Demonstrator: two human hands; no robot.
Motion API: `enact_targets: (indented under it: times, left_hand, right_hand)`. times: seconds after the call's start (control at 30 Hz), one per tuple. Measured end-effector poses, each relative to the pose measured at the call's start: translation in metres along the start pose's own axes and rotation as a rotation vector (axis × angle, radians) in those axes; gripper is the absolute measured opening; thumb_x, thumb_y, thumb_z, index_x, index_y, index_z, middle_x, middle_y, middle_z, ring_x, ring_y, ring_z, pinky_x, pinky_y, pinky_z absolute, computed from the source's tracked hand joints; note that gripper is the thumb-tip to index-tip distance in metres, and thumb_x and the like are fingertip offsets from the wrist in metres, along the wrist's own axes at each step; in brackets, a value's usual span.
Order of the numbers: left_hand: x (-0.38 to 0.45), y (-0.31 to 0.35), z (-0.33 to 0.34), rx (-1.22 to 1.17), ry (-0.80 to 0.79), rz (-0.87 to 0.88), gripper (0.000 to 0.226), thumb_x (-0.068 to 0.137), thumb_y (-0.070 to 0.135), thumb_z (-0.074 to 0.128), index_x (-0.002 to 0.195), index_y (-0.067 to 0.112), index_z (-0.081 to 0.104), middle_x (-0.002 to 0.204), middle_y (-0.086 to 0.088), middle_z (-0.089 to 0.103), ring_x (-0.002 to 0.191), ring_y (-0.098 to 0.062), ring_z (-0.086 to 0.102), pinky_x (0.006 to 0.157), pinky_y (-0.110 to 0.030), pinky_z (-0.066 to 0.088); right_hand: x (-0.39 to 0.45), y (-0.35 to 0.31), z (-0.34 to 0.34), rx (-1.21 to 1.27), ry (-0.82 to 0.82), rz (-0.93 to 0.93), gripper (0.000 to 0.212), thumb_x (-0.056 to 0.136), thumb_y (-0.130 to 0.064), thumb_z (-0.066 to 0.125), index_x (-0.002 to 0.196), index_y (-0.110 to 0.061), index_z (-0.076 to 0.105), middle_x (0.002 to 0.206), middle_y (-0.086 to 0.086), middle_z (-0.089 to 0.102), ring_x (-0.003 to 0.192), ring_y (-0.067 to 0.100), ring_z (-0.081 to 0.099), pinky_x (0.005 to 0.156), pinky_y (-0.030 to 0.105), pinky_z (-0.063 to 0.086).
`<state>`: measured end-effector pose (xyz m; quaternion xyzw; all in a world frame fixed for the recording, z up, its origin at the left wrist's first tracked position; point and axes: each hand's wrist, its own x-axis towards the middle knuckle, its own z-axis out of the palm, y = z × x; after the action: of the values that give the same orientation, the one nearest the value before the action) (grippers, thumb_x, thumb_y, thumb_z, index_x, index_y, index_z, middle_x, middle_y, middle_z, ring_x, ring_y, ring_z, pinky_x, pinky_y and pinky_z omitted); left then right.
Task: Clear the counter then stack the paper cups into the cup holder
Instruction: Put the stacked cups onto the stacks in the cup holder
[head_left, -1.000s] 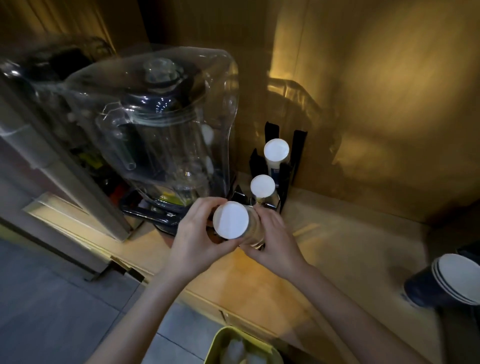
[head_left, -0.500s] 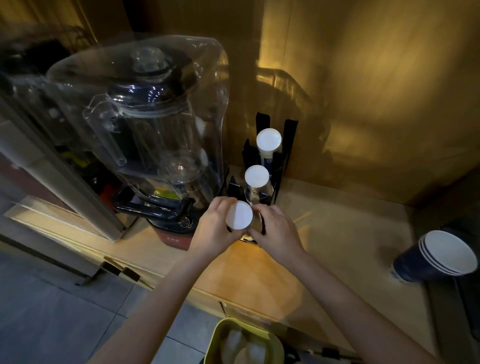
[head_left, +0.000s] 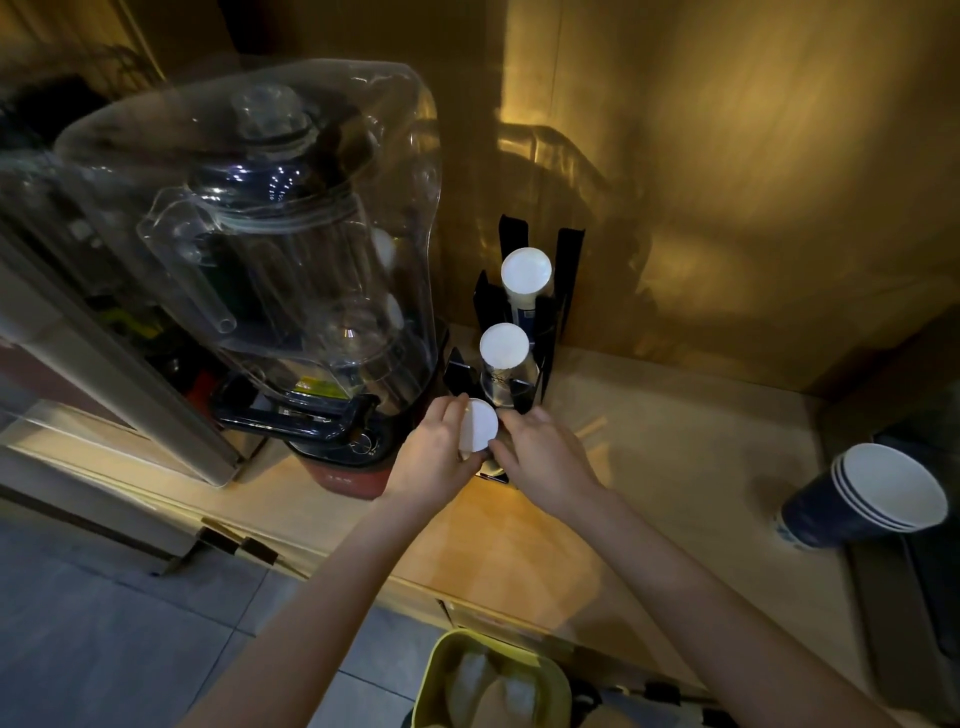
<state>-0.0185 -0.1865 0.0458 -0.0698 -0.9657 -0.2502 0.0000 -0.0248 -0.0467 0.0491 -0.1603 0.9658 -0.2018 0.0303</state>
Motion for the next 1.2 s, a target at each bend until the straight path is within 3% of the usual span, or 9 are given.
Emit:
enact_targets:
  times: [0.2,0.33,0.4,0.5,0.63,0.73,0.87,1.0,1.2]
  left_hand:
    - [0.005,0.017,-0.004,0.091,0.006,0.018,0.064,0.084,0.030,0.059,0.136,0.002,0.032,0.138,-0.016,0.042,0.129,-0.029,0.040,0.106,-0.036,0.036]
    - [0.008,0.040,0.001,0.162,0.128,0.182,0.042,0.083,0.031,0.053,0.115,0.005,0.056,0.116,-0.015,0.062,0.109,-0.032,0.057,0.087,-0.040,0.050]
    - [0.012,0.056,0.006,0.168,0.145,0.270,0.040,0.080,0.035,0.045,0.105,0.008,0.060,0.103,-0.011,0.066,0.096,-0.029,0.061,0.079,-0.035,0.051]
    - [0.023,0.083,0.018,0.165,0.113,0.377,0.043,0.081,0.036,0.042,0.108,0.007,0.059,0.103,-0.011,0.065,0.096,-0.030,0.059,0.080,-0.038,0.051]
    - [0.037,0.123,0.043,0.202,0.071,0.470,0.049,0.084,0.038,0.044,0.125,0.010,0.047,0.127,-0.011,0.057,0.118,-0.030,0.052,0.092,-0.041,0.050]
    - [0.047,0.157,0.071,0.193,-0.063,0.494,0.060,0.090,0.039,0.043,0.143,0.019,0.020,0.153,-0.005,0.026,0.141,-0.023,0.023,0.110,-0.041,0.030]
    - [0.052,0.201,0.108,0.244,-0.146,0.584,0.066,0.092,0.041,0.040,0.145,0.022,0.006,0.158,-0.002,0.008,0.145,-0.020,0.006,0.117,-0.041,0.016]
    - [0.051,0.245,0.141,0.169,-0.244,0.612,0.065,0.093,0.041,0.039,0.145,0.021,0.006,0.158,-0.004,0.006,0.145,-0.023,0.009,0.119,-0.041,0.017]
    - [0.051,0.292,0.178,-0.057,-0.389,0.324,0.059,0.094,0.038,0.037,0.140,0.005,0.022,0.145,-0.018,0.035,0.133,-0.031,0.034,0.109,-0.039,0.030]
  right_hand:
    - [0.001,0.006,-0.014,-0.210,0.002,-0.079,0.031,0.096,-0.029,0.037,0.114,-0.009,0.053,0.111,0.010,0.065,0.107,0.028,0.053,0.088,0.037,0.039]
    - [-0.008,0.027,-0.028,-0.278,0.190,-0.136,0.028,0.086,-0.026,0.041,0.087,-0.012,0.065,0.083,0.003,0.070,0.083,0.024,0.064,0.071,0.031,0.046]
    - [-0.017,0.045,-0.038,-0.335,0.254,-0.125,0.029,0.081,-0.029,0.039,0.078,-0.016,0.065,0.075,-0.002,0.068,0.075,0.019,0.064,0.070,0.024,0.036]
    - [-0.033,0.076,-0.053,-0.381,0.270,-0.050,0.027,0.081,-0.029,0.043,0.085,-0.016,0.066,0.085,-0.001,0.070,0.084,0.019,0.065,0.074,0.027,0.029]
    - [-0.063,0.118,-0.078,-0.318,0.296,0.096,0.030,0.086,-0.026,0.051,0.111,-0.012,0.063,0.113,0.006,0.068,0.110,0.024,0.060,0.095,0.032,0.039]
    - [-0.094,0.150,-0.092,-0.280,0.345,0.225,0.038,0.087,-0.024,0.057,0.121,-0.009,0.055,0.125,0.012,0.061,0.120,0.030,0.053,0.100,0.041,0.042]
    - [-0.135,0.194,-0.098,-0.316,0.386,0.434,0.047,0.086,-0.027,0.059,0.128,-0.009,0.049,0.133,0.013,0.056,0.127,0.029,0.048,0.106,0.042,0.037]
    - [-0.170,0.232,-0.103,-0.181,0.421,0.581,0.050,0.093,-0.034,0.045,0.136,-0.010,0.038,0.140,0.010,0.047,0.132,0.025,0.039,0.110,0.039,0.031]
    - [-0.194,0.263,-0.101,0.217,0.469,0.850,0.050,0.095,-0.035,0.040,0.138,-0.012,0.030,0.139,0.013,0.044,0.124,0.029,0.048,0.099,0.043,0.044]
